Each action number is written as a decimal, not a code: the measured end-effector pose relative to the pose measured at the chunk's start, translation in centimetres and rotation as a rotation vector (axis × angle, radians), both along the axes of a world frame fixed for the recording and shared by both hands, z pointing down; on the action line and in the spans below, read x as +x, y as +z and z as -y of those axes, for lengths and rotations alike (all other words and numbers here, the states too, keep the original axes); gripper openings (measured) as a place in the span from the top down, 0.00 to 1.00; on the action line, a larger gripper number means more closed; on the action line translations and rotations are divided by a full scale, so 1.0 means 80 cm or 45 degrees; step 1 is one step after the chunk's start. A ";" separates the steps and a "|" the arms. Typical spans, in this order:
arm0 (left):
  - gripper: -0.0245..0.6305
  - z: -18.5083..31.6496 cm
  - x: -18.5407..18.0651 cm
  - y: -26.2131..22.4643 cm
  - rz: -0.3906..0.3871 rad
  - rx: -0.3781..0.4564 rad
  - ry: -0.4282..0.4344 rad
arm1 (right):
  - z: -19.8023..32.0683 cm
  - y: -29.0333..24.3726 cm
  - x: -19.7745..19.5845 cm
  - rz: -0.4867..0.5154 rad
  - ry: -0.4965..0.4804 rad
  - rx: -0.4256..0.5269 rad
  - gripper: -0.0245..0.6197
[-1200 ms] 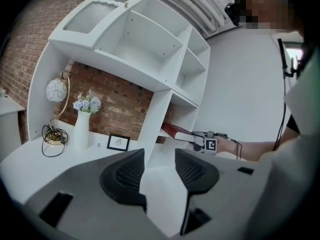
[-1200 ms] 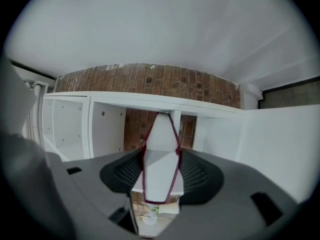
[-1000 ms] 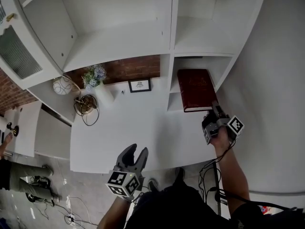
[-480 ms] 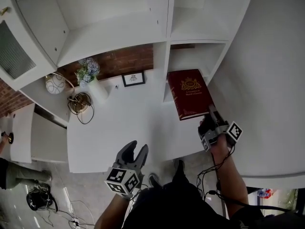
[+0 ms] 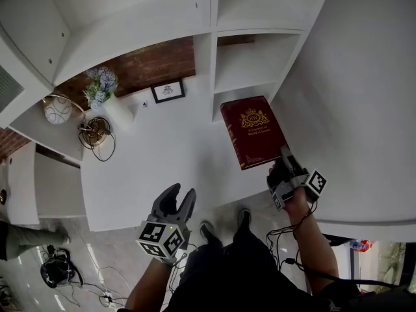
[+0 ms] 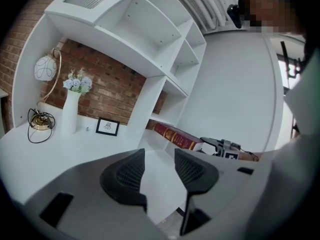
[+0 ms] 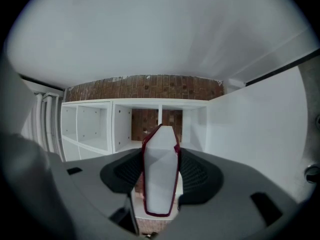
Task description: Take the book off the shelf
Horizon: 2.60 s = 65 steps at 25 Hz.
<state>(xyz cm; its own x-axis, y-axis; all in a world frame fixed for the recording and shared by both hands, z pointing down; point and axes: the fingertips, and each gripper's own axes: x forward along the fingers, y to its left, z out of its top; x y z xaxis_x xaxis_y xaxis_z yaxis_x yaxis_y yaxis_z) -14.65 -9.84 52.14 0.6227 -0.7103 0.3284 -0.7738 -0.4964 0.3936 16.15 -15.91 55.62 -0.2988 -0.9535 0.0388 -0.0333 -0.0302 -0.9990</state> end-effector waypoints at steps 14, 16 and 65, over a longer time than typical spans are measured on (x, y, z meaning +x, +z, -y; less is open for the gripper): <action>0.68 -0.001 0.072 0.046 0.050 -0.112 -0.045 | -0.015 0.143 0.032 -0.011 -0.068 -0.228 0.62; 0.68 0.001 0.076 0.051 0.056 -0.123 -0.050 | -0.017 0.156 0.034 -0.011 -0.072 -0.248 0.62; 0.90 0.068 0.028 -0.124 0.296 0.428 -0.258 | 0.042 -0.164 -0.028 -1.778 -0.238 0.586 0.94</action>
<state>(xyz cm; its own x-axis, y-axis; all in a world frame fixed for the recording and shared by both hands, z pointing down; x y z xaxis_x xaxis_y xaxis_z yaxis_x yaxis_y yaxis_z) -12.44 -15.26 42.24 0.3968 -0.9014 0.1733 -0.9173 -0.3960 0.0411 13.95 -19.29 42.48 -0.3922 -0.9141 0.1034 -0.9194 0.3858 -0.0767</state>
